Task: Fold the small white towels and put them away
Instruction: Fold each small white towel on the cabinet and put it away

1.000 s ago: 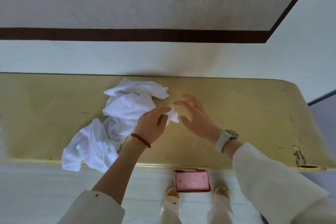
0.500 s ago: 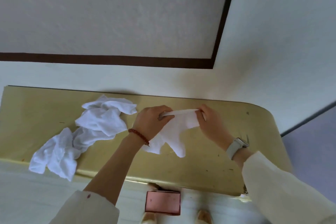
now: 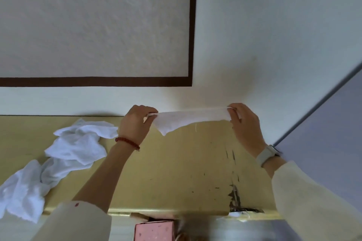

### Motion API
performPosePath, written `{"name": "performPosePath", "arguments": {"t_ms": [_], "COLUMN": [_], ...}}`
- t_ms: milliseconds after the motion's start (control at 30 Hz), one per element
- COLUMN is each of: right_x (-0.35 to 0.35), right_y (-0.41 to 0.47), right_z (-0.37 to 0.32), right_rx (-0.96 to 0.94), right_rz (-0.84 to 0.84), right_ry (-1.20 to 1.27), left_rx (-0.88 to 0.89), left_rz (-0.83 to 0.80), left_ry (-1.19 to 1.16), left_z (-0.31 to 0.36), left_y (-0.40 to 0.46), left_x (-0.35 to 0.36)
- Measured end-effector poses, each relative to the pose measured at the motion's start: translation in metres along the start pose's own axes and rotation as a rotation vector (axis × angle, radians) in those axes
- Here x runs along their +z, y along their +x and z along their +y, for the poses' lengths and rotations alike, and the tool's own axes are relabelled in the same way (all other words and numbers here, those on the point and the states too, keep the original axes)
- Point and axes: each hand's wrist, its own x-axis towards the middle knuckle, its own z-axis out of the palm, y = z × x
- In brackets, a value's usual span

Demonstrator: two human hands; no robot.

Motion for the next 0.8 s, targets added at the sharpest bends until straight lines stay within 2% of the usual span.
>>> {"name": "performPosePath", "arguments": {"t_ms": [100, 200, 367, 467, 600, 800], "right_x": [0.0, 0.011, 0.028, 0.032, 0.035, 0.053], "right_y": [-0.032, -0.082, -0.177, -0.21, -0.211, -0.176], "right_z": [0.014, 0.037, 0.08, 0.091, 0.098, 0.111], "right_rx": [0.028, 0.115, 0.375, 0.489, 0.585, 0.662], "right_rz": [-0.038, -0.177, -0.497, -0.591, -0.539, -0.386], "right_ry": [-0.037, -0.085, -0.129, -0.137, -0.114, -0.049], "left_rx": [0.082, 0.1, -0.092, -0.222, -0.463, -0.537], "left_rz": [-0.05, -0.192, -0.722, -0.931, -0.933, -0.874], "left_ry": [-0.024, 0.004, 0.093, 0.089, -0.066, -0.245], "left_z": [-0.009, -0.023, -0.04, -0.045, -0.05, -0.054], "left_y": [-0.023, -0.061, -0.136, -0.163, -0.171, -0.142], "left_x": [0.015, 0.038, 0.074, 0.085, 0.096, 0.12]}}
